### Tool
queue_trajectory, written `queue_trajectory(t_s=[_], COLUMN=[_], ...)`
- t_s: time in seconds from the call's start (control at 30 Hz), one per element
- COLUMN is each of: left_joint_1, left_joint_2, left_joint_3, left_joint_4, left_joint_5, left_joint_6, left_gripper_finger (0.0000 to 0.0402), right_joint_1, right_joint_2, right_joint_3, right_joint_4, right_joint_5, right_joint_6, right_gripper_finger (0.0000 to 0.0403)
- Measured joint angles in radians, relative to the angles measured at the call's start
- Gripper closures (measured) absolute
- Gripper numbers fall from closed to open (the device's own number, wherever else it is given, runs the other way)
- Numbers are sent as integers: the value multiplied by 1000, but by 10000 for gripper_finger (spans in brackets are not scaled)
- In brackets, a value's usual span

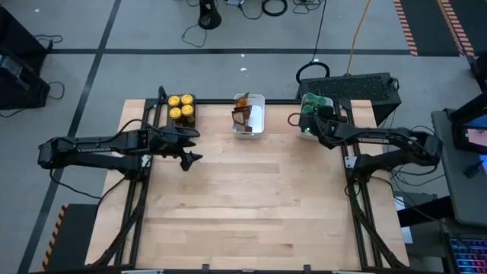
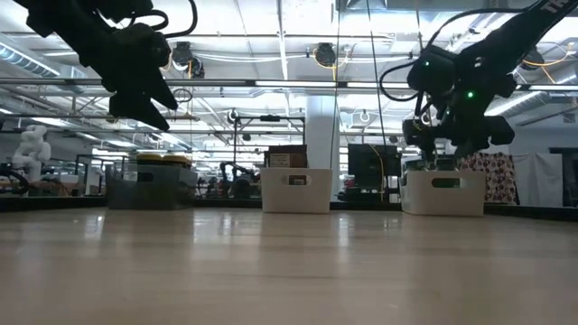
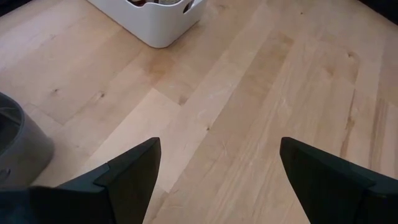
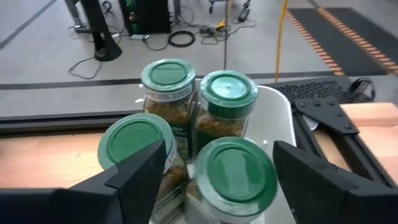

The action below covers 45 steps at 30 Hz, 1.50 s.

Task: Sort spices by type
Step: Adjust the right white bin to align with the other bins

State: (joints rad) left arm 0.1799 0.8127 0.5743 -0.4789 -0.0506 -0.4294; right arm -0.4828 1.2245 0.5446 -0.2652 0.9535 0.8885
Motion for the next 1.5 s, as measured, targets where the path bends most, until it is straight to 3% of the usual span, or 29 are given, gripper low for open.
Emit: queue_trajectory(t_s=[0.5,0.77,0.97,1.3,1.5], left_joint_1=[0,0,0,0,0], left_joint_2=[0,0,0,0,0], left_joint_3=[0,0,0,0,0], left_joint_4=[1,30,55,53,54], left_joint_5=[2,6,13,20,20], left_joint_6=[50,72,77,77,79], left_gripper_finger=[68,68,68,68,68], right_joint_1=[85,195,317,515,529], right_joint_2=[-271,-320,-224,63,282], right_joint_3=[0,0,2,40,141], right_joint_4=[26,354,546,550,529], right_joint_5=[-20,-18,-18,-18,-13], right_joint_6=[-136,-352,-394,-139,-11], right_gripper_finger=[135,135,135,135,135])
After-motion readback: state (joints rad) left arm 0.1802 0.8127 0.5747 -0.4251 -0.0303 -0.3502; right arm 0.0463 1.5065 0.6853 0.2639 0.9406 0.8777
